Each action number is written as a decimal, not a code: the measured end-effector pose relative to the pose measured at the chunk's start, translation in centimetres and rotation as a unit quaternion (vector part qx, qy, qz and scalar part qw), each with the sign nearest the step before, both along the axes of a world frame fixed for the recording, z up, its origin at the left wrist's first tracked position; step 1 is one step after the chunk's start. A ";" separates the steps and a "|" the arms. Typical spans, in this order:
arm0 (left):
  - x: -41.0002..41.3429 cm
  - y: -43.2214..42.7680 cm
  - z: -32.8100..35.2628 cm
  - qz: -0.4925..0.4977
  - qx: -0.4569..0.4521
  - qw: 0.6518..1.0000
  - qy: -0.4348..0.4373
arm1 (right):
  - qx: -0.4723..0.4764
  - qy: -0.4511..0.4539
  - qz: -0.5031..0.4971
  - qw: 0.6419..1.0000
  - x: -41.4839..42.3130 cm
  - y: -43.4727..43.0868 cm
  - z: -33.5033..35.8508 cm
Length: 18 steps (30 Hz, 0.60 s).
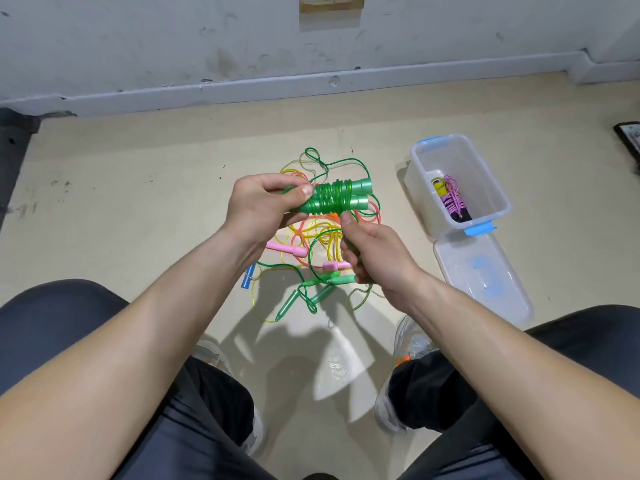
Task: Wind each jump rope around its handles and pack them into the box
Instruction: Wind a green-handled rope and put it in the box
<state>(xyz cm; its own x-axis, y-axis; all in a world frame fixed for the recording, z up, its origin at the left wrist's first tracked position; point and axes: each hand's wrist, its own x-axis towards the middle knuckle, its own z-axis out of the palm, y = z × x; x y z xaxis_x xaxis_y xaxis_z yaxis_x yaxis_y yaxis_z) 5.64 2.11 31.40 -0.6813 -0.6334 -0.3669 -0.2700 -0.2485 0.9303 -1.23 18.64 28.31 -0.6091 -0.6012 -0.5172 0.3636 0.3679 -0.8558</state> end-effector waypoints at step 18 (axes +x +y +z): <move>0.6 -1.6 1.1 -0.179 -0.063 0.980 -0.055 | 0.112 0.234 0.162 0.952 -5.3 2.2 2.7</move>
